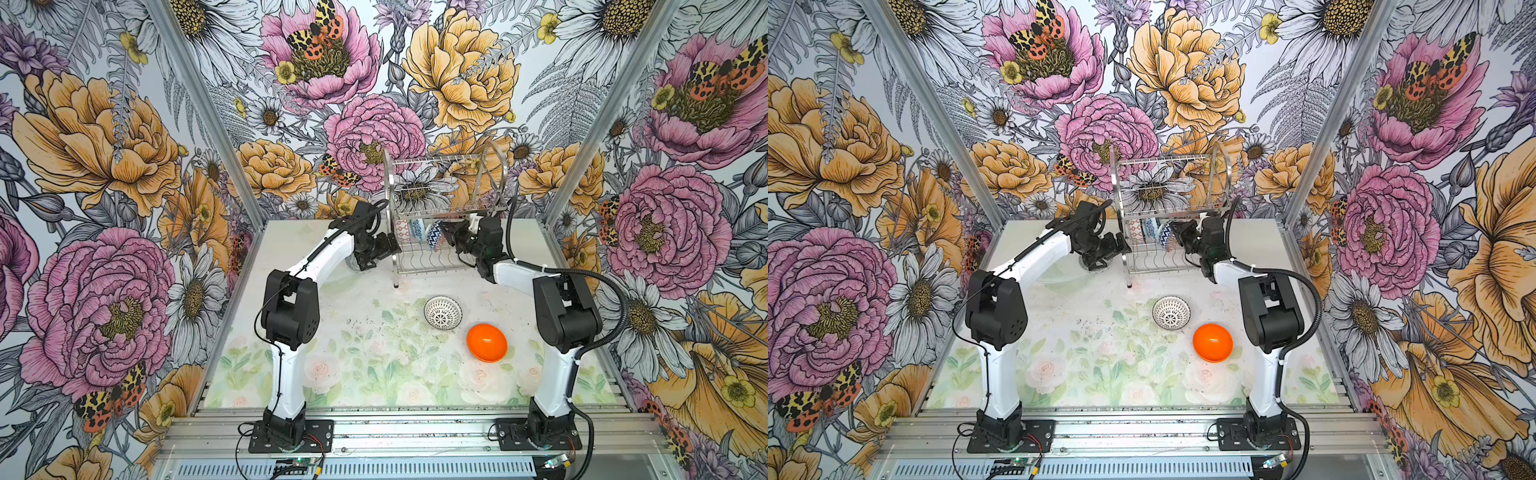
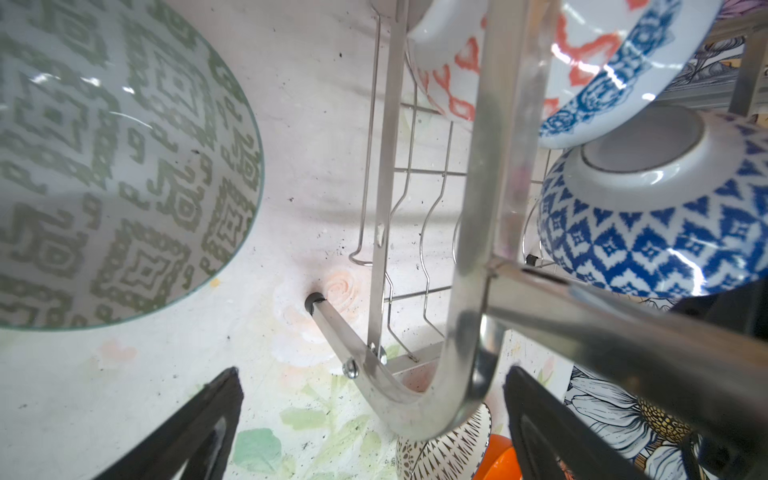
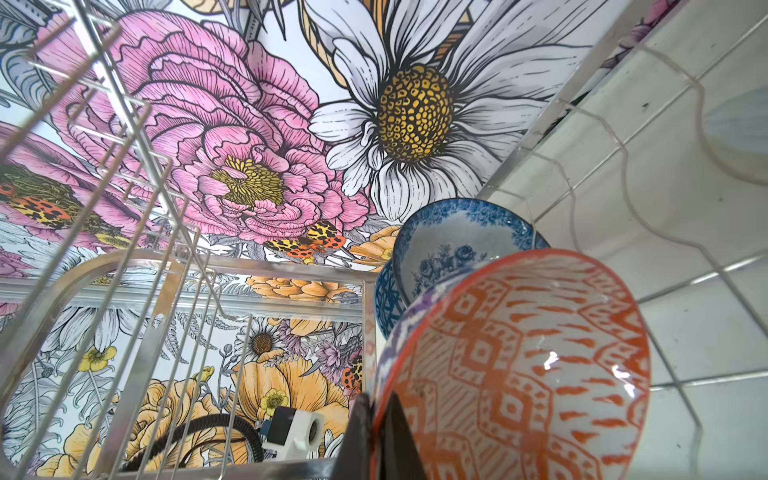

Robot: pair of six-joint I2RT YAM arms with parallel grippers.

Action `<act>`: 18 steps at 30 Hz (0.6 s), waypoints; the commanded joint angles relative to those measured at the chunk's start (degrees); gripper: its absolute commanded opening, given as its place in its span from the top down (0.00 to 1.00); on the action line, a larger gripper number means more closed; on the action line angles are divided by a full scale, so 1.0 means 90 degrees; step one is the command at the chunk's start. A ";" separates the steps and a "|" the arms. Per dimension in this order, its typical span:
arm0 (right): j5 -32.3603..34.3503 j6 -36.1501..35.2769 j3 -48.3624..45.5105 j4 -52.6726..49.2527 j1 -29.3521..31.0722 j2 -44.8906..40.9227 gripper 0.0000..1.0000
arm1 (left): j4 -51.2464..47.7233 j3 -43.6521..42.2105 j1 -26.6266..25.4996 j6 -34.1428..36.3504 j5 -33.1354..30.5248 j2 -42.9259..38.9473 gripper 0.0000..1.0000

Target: Load the bowls into the dish rack

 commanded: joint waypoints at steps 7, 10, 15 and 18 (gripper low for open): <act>0.0612 0.0034 0.0187 0.0669 0.0044 -0.0333 1.00 | 0.0073 0.0022 -0.0033 0.0246 0.0234 -0.0009 0.01; 0.0888 0.0176 0.0282 0.0715 0.0055 -0.0227 1.00 | 0.0076 -0.0012 -0.0074 0.0258 0.0239 -0.0006 0.01; 0.1215 0.0491 0.0475 0.0926 0.0045 0.0001 1.00 | 0.0079 -0.0022 -0.0083 0.0258 0.0207 -0.0012 0.01; 0.1493 0.0657 0.0455 0.0948 0.0055 0.0027 1.00 | 0.0075 -0.0041 -0.0115 0.0229 0.0213 0.0025 0.01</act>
